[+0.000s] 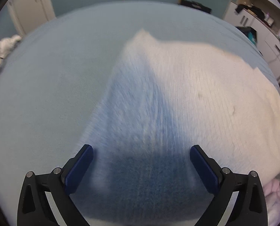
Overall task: Fold small clothes
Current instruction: 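Press and smooth the folded sweater flat with both grippers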
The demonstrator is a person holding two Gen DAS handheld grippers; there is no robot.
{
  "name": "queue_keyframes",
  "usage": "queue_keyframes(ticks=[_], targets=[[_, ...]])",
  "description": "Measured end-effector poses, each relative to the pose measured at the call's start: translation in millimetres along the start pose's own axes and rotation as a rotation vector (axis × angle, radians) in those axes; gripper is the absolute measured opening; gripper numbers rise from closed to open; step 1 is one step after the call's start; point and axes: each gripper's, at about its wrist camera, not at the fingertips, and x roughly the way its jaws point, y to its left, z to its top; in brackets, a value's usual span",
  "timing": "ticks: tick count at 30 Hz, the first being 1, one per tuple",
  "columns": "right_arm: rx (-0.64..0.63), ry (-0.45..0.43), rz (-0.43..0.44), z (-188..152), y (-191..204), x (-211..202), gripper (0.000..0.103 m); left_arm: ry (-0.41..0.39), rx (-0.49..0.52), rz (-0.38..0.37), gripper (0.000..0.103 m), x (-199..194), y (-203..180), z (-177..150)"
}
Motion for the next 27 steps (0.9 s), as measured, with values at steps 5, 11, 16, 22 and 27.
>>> queue_keyframes(ticks=[5, 11, 16, 22, 27], targets=[[0.043, -0.150, 0.028, -20, -6, -20, 0.066, -0.120, 0.064, -0.062, 0.103, -40, -43, 21], [0.007, -0.126, 0.032, -18, -10, 22, 0.066, 0.048, 0.248, 0.038, 0.103, 32, -118, 11], [-0.033, -0.077, -0.019, -32, -13, 49, 0.066, 0.058, 0.205, 0.026, 0.103, 46, -105, 6], [-0.063, -0.067, -0.057, -33, -8, 46, 0.073, 0.095, 0.164, 0.117, 0.103, 14, -51, 12], [-0.078, -0.063, -0.077, -32, -8, 49, 0.077, 0.058, 0.072, 0.161, 0.103, -33, 10, -9]])
